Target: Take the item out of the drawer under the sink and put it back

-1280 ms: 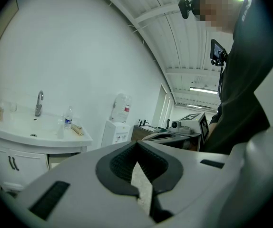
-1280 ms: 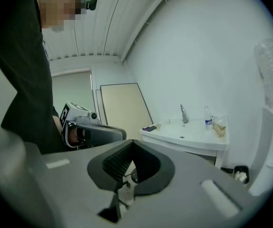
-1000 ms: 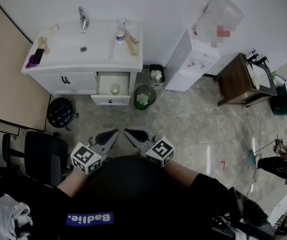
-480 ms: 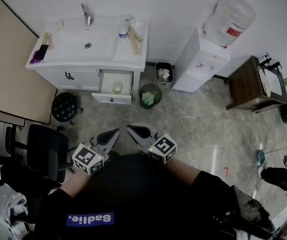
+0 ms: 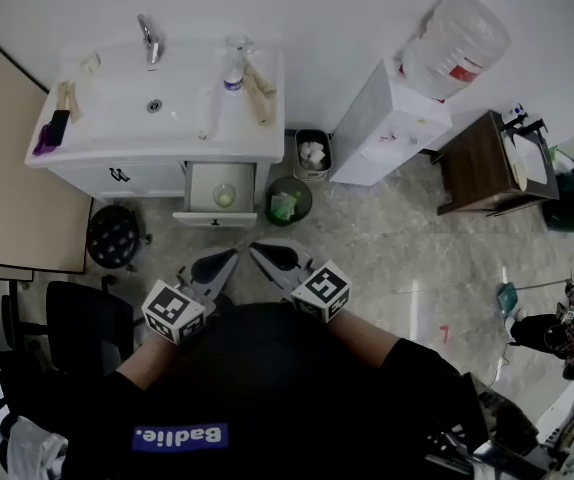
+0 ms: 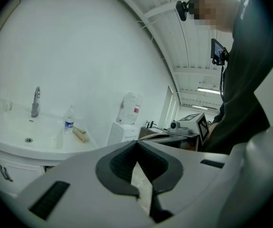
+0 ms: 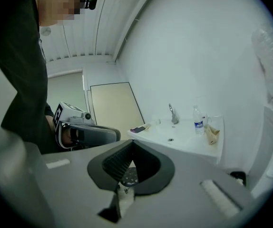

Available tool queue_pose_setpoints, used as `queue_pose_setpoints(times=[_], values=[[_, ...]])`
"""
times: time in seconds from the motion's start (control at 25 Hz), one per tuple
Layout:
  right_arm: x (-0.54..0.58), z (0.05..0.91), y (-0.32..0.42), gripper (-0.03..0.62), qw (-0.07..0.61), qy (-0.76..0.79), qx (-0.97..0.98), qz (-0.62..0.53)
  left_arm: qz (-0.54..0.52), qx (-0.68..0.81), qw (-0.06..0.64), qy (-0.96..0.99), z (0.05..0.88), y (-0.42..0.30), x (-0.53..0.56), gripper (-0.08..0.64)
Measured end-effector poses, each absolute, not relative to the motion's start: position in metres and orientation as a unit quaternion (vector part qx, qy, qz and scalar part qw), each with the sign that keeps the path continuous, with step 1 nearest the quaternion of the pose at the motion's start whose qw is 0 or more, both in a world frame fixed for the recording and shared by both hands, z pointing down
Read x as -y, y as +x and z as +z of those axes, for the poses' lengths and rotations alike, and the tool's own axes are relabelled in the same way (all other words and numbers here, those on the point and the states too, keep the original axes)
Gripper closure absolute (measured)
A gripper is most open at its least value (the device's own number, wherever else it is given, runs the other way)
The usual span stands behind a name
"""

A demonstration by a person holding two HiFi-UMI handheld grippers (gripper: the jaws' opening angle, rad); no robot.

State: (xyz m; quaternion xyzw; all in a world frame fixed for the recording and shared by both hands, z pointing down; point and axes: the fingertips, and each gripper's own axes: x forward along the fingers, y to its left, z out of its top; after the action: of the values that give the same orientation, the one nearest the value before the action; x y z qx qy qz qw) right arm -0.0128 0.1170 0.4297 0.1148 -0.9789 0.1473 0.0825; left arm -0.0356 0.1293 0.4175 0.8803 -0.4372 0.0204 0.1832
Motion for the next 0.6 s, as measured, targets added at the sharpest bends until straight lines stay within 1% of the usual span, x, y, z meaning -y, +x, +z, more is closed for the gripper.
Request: queue_pose_setpoints(times=[0.36,0.48,0.6], values=[[-0.042,0.436,-0.087,0.591,0.085,0.176,0.965,0.172,0.019,0.405,0.189,0.894,0.421,-0.117,-0.051,0.568],[-0.030,0.440,-0.098,0.591,0.093,0.176,0.965,0.169,0.025,0.402,0.194,0.894,0.427,-0.126,-0.032,0.568],[-0.018,0.439,-0.091,0.591,0.097,0.167,0.968,0.162,0.026,0.404,0.193,0.894,0.427,-0.118,-0.019,0.568]])
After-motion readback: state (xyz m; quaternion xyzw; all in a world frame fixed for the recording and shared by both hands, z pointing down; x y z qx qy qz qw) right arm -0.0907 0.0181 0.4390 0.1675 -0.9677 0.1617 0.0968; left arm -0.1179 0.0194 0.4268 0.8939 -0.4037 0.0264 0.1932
